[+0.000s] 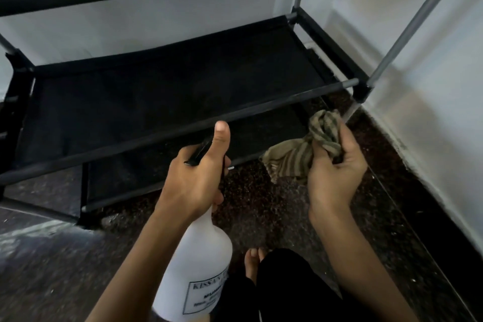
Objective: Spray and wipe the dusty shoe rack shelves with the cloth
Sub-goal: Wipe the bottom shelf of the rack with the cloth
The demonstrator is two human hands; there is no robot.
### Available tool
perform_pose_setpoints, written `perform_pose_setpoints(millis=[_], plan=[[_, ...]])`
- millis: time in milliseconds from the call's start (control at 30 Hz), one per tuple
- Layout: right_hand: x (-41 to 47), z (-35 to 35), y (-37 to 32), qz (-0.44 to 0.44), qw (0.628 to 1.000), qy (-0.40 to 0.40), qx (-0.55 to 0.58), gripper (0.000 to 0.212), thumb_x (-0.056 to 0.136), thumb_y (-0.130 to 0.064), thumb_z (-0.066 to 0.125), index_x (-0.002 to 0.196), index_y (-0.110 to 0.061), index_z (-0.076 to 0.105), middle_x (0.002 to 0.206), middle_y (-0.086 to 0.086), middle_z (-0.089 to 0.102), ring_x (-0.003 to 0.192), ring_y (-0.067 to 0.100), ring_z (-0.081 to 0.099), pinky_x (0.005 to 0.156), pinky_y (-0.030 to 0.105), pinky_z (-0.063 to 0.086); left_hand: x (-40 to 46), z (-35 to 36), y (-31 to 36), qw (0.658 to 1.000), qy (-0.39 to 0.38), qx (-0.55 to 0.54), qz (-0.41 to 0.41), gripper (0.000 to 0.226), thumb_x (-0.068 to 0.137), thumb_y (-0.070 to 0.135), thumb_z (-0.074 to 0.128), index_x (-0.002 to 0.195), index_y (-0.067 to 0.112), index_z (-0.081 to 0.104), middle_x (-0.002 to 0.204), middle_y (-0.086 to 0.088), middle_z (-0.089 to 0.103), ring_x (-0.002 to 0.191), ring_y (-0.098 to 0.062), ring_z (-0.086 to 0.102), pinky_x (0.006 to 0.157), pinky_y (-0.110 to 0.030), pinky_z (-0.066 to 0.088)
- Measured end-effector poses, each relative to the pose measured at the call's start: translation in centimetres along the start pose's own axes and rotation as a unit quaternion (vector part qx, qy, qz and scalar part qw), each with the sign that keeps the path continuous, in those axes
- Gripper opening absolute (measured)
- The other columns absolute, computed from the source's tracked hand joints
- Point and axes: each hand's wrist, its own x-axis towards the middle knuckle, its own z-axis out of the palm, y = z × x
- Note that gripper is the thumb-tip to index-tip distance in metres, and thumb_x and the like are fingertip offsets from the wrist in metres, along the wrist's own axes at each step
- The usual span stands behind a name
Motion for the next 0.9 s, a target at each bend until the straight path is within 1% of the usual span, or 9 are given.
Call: perform_pose_setpoints(millis=[133, 233, 300, 400, 467, 567, 633, 733, 900], plan=[[-1.2, 0.5, -0.4, -0.067, 0.995, -0.065, -0.033, 0.054, 0.083, 0.015, 0.057, 0.124, -0.021, 0.056, 0.114, 0.004, 0.053, 0.101, -0.008, 0.055, 0.089, 0.009, 0.045, 0.3, 0.1, -0.2, 1.0, 0.0, -0.011, 0.004, 0.091, 0.058, 0.086, 0.028, 0.075, 0.003, 0.062, 0.057, -0.004, 0.057, 0.038, -0.011, 0.051, 0.052, -0.026, 0.042], [-2.0, 1.7, -0.7, -0.146, 0.975, -0.143, -0.092, 0.054, 0.081, 0.012, 0.056, 0.127, -0.014, 0.058, 0.122, 0.007, 0.048, 0.112, 0.009, 0.051, 0.093, 0.022, 0.049, 0.6, 0.0, -0.7, 0.996, 0.043, -0.071, 0.015, 0.091, 0.06, 0.085, 0.034, 0.076, 0.001, 0.064, 0.062, -0.014, 0.059, 0.04, -0.015, 0.051, 0.047, -0.031, 0.041], [-2.9, 3.8, -1.5, -0.222, 0.932, -0.213, -0.193, 0.051, 0.084, 0.001, 0.057, 0.131, -0.02, 0.056, 0.13, 0.004, 0.045, 0.116, 0.02, 0.045, 0.094, 0.033, 0.049, 0.7, -0.3, -1.0, 0.992, 0.056, -0.106, 0.035, 0.088, 0.067, 0.083, 0.033, 0.08, 0.003, 0.066, 0.07, -0.022, 0.064, 0.044, -0.019, 0.055, 0.049, -0.032, 0.044], [-4.4, 7.1, -2.9, -0.32, 0.824, -0.322, -0.339, 0.045, 0.091, -0.023, 0.055, 0.135, -0.028, 0.049, 0.139, -0.001, 0.04, 0.118, 0.027, 0.035, 0.084, 0.035, 0.047, 0.6, -1.0, -1.7, 0.985, 0.051, -0.151, 0.058, 0.071, 0.076, 0.08, 0.033, 0.095, 0.025, 0.074, 0.09, -0.006, 0.075, 0.081, -0.019, 0.073, 0.073, -0.039, 0.054], [-4.2, 7.6, -3.0, -0.349, 0.782, -0.334, -0.394, 0.044, 0.092, -0.026, 0.049, 0.135, -0.031, 0.047, 0.139, -0.004, 0.04, 0.117, 0.026, 0.033, 0.08, 0.035, 0.044, 0.7, -1.5, -2.0, 0.984, 0.066, -0.156, 0.061, 0.071, 0.081, 0.082, 0.033, 0.099, 0.026, 0.072, 0.091, -0.007, 0.074, 0.08, -0.023, 0.072, 0.07, -0.042, 0.056], [0.1, 5.6, -3.1, -0.282, 0.817, -0.244, -0.439, 0.045, 0.092, -0.016, 0.033, 0.129, -0.034, 0.051, 0.136, -0.007, 0.041, 0.117, 0.022, 0.035, 0.075, 0.028, 0.04, 1.2, -2.4, -2.6, 0.983, 0.101, -0.129, 0.086, 0.066, 0.083, 0.079, 0.039, 0.104, 0.019, 0.055, 0.087, -0.024, 0.061, 0.042, -0.023, 0.053, 0.039, -0.034, 0.046], [5.0, 3.2, -3.1, -0.209, 0.842, -0.166, -0.468, 0.046, 0.093, -0.007, 0.04, 0.128, -0.035, 0.052, 0.137, -0.006, 0.041, 0.12, 0.024, 0.036, 0.084, 0.032, 0.043, 1.5, -2.7, -2.6, 0.981, 0.118, -0.126, 0.086, 0.044, 0.084, 0.071, 0.038, 0.098, 0.03, 0.045, 0.085, -0.021, 0.06, 0.039, -0.015, 0.049, 0.037, -0.031, 0.043], [9.8, 1.2, -2.7, -0.159, 0.88, -0.107, -0.434, 0.048, 0.088, 0.0, 0.05, 0.126, -0.028, 0.057, 0.129, -0.001, 0.046, 0.117, 0.027, 0.044, 0.094, 0.033, 0.043, 2.1, -3.4, -2.7, 0.984, 0.105, -0.125, 0.074, 0.048, 0.08, 0.069, 0.038, 0.101, 0.026, 0.043, 0.081, -0.018, 0.062, 0.035, -0.017, 0.047, 0.039, -0.032, 0.042], [1.7, 5.1, -0.9, -0.216, 0.907, -0.185, -0.312, 0.05, 0.082, 0.001, 0.061, 0.127, -0.022, 0.058, 0.126, 0.0, 0.045, 0.104, 0.022, 0.053, 0.092, 0.03, 0.049, 2.7, -3.3, -3.0, 0.982, 0.102, -0.144, 0.069, 0.043, 0.079, 0.07, 0.037, 0.093, 0.03, 0.042, 0.073, -0.01, 0.065, 0.035, -0.022, 0.043, 0.042, -0.035, 0.042]])
